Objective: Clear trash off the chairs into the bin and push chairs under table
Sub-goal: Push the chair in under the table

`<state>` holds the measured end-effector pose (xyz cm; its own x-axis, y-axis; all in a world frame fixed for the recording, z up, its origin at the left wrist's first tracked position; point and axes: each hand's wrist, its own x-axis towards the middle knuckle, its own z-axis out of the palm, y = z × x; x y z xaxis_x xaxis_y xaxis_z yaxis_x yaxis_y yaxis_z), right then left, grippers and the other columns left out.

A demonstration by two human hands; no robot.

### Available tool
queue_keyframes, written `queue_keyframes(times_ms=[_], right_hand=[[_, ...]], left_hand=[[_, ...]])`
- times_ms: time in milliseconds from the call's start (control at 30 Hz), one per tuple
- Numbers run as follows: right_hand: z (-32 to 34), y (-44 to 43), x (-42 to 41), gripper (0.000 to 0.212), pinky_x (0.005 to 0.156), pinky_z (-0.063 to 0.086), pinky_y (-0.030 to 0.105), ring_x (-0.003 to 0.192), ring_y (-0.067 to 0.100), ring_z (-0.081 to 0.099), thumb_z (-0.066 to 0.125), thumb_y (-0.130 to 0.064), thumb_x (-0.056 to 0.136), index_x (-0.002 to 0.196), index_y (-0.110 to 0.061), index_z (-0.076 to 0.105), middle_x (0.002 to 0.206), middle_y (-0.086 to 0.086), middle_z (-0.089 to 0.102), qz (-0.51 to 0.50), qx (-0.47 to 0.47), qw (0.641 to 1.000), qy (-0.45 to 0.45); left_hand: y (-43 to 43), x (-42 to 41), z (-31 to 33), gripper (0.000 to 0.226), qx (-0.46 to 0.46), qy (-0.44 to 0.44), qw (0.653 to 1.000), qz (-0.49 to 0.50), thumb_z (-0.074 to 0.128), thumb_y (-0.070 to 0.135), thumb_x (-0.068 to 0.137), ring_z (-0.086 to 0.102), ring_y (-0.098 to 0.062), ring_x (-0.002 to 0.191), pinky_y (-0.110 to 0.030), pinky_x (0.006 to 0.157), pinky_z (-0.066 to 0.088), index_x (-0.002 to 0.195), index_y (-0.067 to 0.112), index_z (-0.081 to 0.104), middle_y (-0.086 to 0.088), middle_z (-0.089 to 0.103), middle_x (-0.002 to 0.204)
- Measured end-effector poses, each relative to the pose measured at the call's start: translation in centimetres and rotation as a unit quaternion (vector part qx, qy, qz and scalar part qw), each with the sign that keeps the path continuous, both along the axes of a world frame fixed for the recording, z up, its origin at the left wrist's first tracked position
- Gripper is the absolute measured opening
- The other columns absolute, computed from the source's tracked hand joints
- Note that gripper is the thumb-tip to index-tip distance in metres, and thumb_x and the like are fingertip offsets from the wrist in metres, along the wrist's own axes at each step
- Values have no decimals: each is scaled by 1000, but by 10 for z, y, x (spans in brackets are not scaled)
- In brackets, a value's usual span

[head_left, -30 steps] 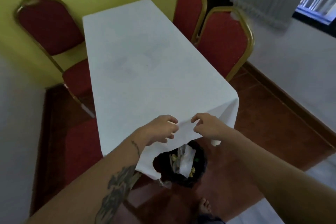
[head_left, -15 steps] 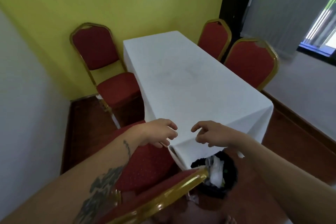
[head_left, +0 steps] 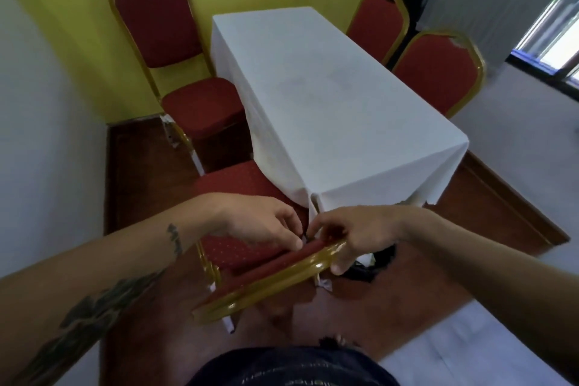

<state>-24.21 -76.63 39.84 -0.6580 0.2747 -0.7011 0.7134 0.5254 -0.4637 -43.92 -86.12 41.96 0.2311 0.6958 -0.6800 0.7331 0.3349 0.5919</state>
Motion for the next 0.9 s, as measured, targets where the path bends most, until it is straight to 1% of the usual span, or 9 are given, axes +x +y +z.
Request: queue_keyframes(times_ms=[67,200,300,433,533,600,733,833,900], right_hand=[[-8,-13,-8,71,91,47,35,106,13,55,85,-38,71,133,-38,50,119,-11,57,28,54,998,-29],[-19,-33,-18,47,76,51,34,90,18,58,70,-18,72,117,-27,61,104,-4,61,80,177,981,7],[-18,-33,-26,49,73,56,34,82,14,57,66,-18,67,113,-31,65,96,-5,65,65,191,979,23],[-19,-35,-44,43,70,58,36,78,13,61,69,-16,65,107,-29,68,87,-3,66,38,185,981,42],[-16,-33,-59,39,69,58,33,73,13,62,70,-15,69,107,-24,70,77,-7,62,26,188,980,57],[-17,-31,-68,37,69,58,33,66,7,62,71,-15,71,107,-22,71,71,-10,62,21,184,981,64],[-29,-23,-79,32,70,56,34,74,14,63,72,-26,67,98,-29,69,83,-8,67,4,215,973,83],[-35,-12,-84,29,72,57,36,76,14,65,73,-46,64,90,-36,65,83,-11,67,-23,247,965,80],[-36,-4,-81,34,72,54,35,76,13,64,73,-58,63,87,-36,63,82,-11,67,-35,261,962,68]], left_hand=[[-9,4,-6,45,-9,10,1000,-27,68,39,90,61,-15,113,-38,103,50,131,24,57,4,63,124],[-21,10,-21,67,-15,45,995,-84,70,52,84,56,-14,114,-37,103,49,140,23,48,10,56,123],[-30,10,-32,68,-1,77,992,-99,72,52,81,57,-18,115,-34,100,48,137,23,48,3,58,130],[-34,-4,-34,57,33,137,985,-100,67,39,75,61,-21,104,-41,93,55,129,25,52,-1,63,119],[-33,-18,-30,56,35,148,985,-84,66,34,73,63,-19,99,-39,89,56,127,26,57,0,65,113],[-31,-27,-30,55,41,153,985,-69,65,33,73,63,-19,98,-37,87,56,127,27,59,0,66,111],[-31,-39,-39,58,65,149,987,-8,63,32,73,63,-20,96,-37,86,57,131,32,58,2,65,109],[-34,-43,-53,50,118,164,977,65,60,30,72,64,-23,90,-39,82,58,122,34,62,0,65,106],[-35,-46,-60,42,153,173,967,105,60,30,72,64,-25,89,-41,82,58,113,35,66,0,65,104]])
